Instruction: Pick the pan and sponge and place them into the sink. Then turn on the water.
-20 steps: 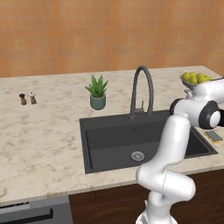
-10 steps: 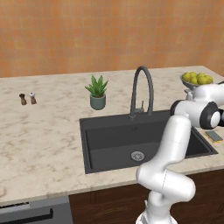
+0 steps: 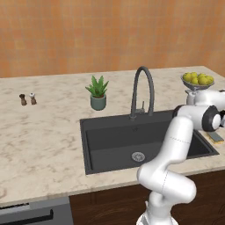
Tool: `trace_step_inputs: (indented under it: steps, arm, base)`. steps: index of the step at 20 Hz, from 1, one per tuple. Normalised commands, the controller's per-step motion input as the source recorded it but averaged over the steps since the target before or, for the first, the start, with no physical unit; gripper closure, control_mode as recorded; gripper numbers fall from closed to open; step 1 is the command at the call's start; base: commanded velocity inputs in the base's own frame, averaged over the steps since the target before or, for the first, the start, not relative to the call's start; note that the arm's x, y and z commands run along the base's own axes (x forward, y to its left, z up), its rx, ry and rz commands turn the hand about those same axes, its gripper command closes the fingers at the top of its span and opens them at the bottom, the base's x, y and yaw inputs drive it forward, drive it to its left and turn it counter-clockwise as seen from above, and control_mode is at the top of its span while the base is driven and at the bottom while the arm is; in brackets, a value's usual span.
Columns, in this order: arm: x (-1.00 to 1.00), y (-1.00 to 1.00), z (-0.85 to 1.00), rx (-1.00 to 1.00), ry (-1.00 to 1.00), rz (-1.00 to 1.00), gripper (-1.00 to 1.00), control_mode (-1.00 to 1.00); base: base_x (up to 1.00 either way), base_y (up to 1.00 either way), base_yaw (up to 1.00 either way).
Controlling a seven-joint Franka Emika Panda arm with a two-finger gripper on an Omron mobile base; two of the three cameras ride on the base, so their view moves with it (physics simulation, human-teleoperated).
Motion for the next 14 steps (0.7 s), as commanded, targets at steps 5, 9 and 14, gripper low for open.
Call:
trace_step_inputs:
  steps: [5,9,14]
  arm:
    - [0.10,-0.37,-0.16,0.00,0.04,0.00,-1.00,-1.00]
    - [0.08,0.00,-0.29,0.00,0.06,0.00,-1.00,-1.00]
    - [0.09,-0.03,-0.19,0.00,0.06,0.00,-1.00,-1.00]
  base:
    - [0.00,0.00,0.00]
    - [0.00,0.00,0.00]
    - [0.00,0.00,0.00]
